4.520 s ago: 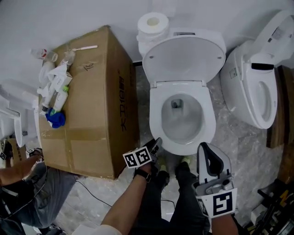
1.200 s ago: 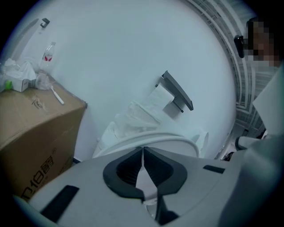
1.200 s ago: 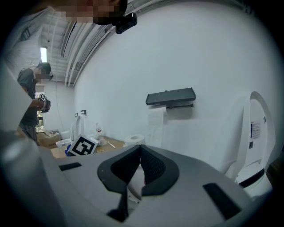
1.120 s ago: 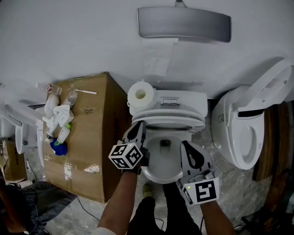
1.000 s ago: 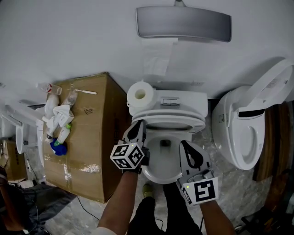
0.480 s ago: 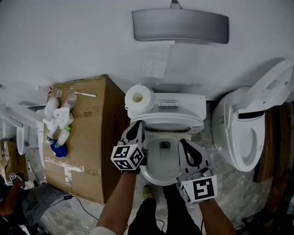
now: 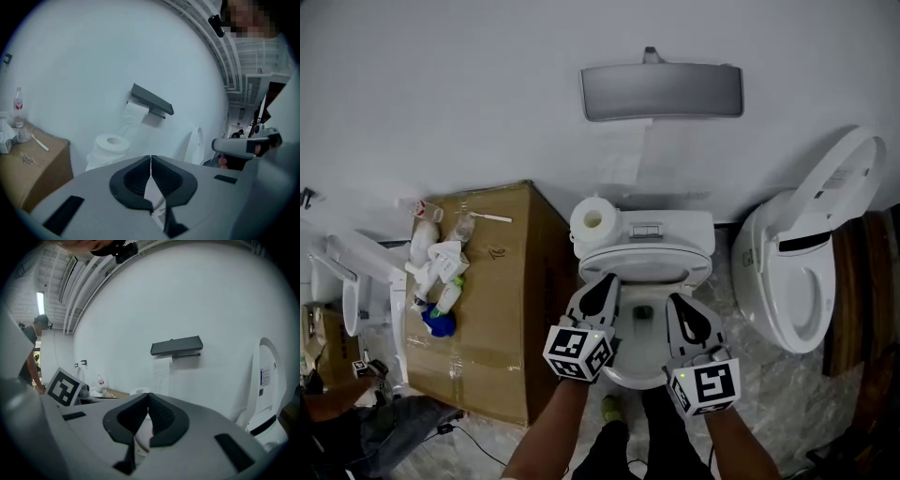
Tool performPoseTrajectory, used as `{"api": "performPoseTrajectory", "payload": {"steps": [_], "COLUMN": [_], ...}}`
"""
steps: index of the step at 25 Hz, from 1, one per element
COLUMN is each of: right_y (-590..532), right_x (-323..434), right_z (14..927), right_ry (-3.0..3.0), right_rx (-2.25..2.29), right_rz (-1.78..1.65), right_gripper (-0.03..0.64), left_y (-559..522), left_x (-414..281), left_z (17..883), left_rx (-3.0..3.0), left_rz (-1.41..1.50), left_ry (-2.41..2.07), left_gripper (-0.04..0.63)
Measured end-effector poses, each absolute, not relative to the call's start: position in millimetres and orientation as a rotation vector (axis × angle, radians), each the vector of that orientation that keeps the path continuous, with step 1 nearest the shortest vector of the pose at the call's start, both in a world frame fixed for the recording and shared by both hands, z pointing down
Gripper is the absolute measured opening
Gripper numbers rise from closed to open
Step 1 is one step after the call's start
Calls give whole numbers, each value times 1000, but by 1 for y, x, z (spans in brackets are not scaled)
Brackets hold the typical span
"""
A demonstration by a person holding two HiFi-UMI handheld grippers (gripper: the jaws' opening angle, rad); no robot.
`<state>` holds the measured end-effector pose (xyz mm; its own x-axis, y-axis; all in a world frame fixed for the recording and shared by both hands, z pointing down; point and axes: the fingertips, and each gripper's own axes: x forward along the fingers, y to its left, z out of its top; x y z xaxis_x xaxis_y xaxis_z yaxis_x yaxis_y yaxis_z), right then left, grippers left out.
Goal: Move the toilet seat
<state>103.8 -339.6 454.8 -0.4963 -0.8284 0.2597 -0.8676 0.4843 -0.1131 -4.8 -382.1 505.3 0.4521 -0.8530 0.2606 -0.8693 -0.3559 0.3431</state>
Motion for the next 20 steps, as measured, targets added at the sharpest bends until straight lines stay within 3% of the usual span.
{"api": "performPoseTrajectory", "payload": {"steps": [20], "right_y": [-202], "right_x": [84], "right_z": [284], "right_ry": [-2594], "right_rx": [1574], "right_rz": [133], "right_gripper": [12], "left_y": [-211], "left_x": [19], "left_z": [298], "left_rx": [2569], "left_rz": [65], "left_ry": [-1182], "left_gripper": [17]}}
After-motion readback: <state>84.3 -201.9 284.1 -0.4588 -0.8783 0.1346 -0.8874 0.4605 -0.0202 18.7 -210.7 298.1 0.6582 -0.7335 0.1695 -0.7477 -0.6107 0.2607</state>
